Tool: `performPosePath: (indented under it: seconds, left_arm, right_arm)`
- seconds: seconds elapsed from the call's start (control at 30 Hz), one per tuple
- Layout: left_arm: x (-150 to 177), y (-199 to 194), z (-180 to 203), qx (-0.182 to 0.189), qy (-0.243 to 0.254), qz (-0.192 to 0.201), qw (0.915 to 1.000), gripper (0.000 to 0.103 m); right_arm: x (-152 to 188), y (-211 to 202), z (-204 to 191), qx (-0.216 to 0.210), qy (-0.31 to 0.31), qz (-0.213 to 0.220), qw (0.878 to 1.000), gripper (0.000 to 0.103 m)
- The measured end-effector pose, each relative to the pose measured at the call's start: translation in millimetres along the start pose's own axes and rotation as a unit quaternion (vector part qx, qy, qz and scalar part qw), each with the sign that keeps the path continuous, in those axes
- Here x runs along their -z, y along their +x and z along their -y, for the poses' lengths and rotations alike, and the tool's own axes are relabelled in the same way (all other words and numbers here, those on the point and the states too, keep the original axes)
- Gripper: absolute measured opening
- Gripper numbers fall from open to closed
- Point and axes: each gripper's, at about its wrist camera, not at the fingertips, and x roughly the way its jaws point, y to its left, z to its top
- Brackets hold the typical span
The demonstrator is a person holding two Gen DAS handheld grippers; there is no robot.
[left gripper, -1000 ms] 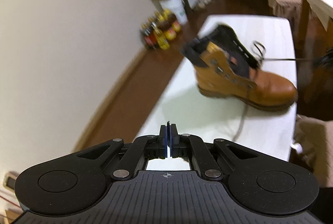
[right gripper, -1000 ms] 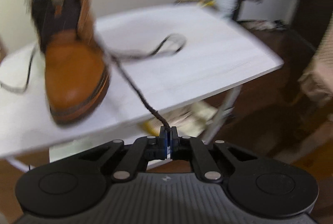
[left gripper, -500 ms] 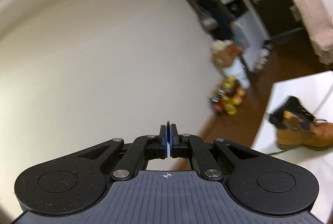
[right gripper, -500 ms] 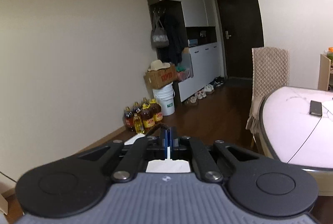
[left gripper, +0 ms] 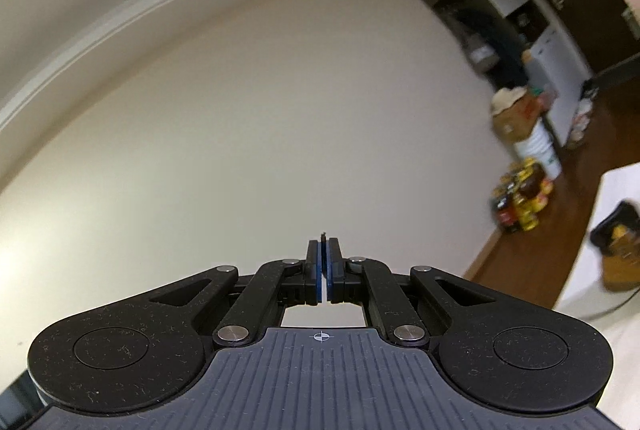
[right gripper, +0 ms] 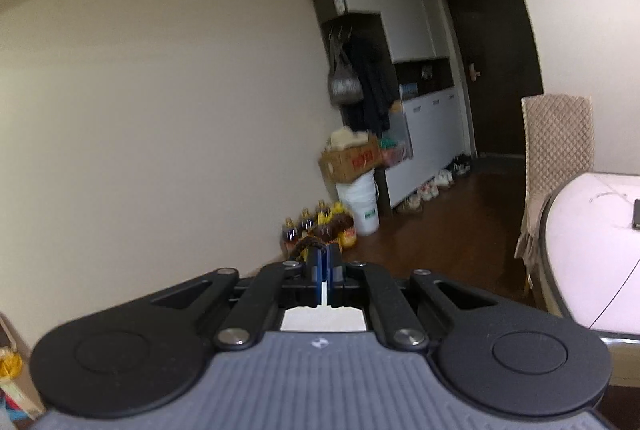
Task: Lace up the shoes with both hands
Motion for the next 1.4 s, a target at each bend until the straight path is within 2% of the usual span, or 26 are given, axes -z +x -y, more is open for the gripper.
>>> performPosePath:
  seconds: [0.07,0.17,0.33,0.43,0.63,0.77,0.87,1.03,1.1,1.27,1.33,1.4]
  left_arm:
    - [-17.7,-23.2,21.5,0.015,-0.015,0.016,0.9997,0.002]
    - [-39.6,-56.8,45.7,0.024,-0.024,0.038,0.9987,0.002]
    - [-99.3,-144.7,90.5,0.031,-0.043,0.079,0.9955,0.002]
    - [-124.9,-179.1,114.4,0.049,-0.050,0.089,0.9935,0.002]
    - [-154.4,-225.8,165.2,0.113,-0.039,0.121,0.9855,0.002]
    - [-167.6,-237.1,195.1,0.156,-0.042,0.139,0.9769,0.002]
    - [-173.2,-242.6,220.4,0.193,-0.040,0.147,0.9694,0.002]
    - [-171.6,-243.1,269.2,0.269,-0.033,0.139,0.9524,0.002]
    - [-170.4,-241.2,288.3,0.297,-0.029,0.132,0.9453,0.002]
    - [-153.9,-237.5,341.7,0.373,-0.011,0.115,0.9207,0.002]
    - [-145.9,-235.8,361.9,0.404,-0.004,0.107,0.9084,0.002]
    - [-137.8,-239.4,370.8,0.420,0.003,0.108,0.9009,0.002]
  right_arm:
    - [-9.6,-11.8,13.0,0.000,-0.007,0.011,1.000,0.002]
    - [-21.3,-20.0,36.1,-0.016,-0.006,0.003,1.000,0.002]
    - [-40.2,-29.5,77.8,-0.088,0.004,-0.039,0.995,0.002]
    - [-47.6,-32.9,94.3,-0.119,0.014,-0.052,0.991,0.002]
    - [-44.2,-28.5,121.9,-0.178,0.065,-0.112,0.975,0.002]
    - [-37.2,-24.7,144.9,-0.212,0.146,-0.148,0.955,0.002]
    - [-29.8,-20.4,161.6,-0.243,0.218,-0.180,0.928,0.002]
    - [-27.1,-31.9,168.8,-0.253,0.199,-0.207,0.924,0.003]
    - [-21.2,-38.3,167.3,-0.264,0.194,-0.226,0.917,0.003]
    - [-4.0,-57.7,157.2,-0.280,0.172,-0.264,0.907,0.002]
    - [7.9,-60.0,154.6,-0.279,0.168,-0.285,0.902,0.002]
    - [14.9,-52.5,152.5,-0.278,0.165,-0.301,0.897,0.002]
